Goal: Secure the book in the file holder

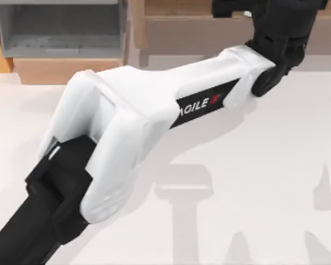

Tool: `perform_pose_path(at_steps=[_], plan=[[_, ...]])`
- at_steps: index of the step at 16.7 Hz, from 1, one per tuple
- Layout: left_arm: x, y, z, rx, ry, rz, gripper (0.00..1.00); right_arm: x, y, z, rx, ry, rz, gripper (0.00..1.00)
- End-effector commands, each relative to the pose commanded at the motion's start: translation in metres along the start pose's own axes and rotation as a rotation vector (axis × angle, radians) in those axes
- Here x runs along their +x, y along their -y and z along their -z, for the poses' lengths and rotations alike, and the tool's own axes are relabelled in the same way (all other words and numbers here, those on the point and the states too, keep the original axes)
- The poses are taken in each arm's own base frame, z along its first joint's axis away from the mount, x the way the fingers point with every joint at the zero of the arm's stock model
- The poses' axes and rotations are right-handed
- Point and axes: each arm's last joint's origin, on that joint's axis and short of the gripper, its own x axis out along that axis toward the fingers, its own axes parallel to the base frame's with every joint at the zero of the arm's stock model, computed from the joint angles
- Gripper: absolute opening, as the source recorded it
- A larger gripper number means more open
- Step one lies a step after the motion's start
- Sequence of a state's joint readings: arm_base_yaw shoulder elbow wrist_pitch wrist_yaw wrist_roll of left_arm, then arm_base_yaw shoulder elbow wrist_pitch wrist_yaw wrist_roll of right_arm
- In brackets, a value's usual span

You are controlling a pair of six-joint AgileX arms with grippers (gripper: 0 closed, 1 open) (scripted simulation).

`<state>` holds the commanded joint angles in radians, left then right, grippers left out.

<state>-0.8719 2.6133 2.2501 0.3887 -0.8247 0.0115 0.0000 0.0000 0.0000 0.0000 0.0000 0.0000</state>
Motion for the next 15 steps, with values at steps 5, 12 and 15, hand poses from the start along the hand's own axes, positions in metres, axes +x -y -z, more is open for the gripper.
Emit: perform_pose_path(at_steps=[5,12,15], plan=[[0.005,0.000,0.001,0.001,-0.001,0.000,1.00,0.000,0.000,0.000,0.000,0.000,0.000,1.00],[0.020,0.000,0.000,0.000,0.000,0.000,1.00,0.000,0.000,0.000,0.000,0.000,0.000,1.00],[0.020,0.000,0.000,0.000,0.000,0.000,0.92,0.000,0.000,0.000,0.000,0.000,0.000,1.00]])
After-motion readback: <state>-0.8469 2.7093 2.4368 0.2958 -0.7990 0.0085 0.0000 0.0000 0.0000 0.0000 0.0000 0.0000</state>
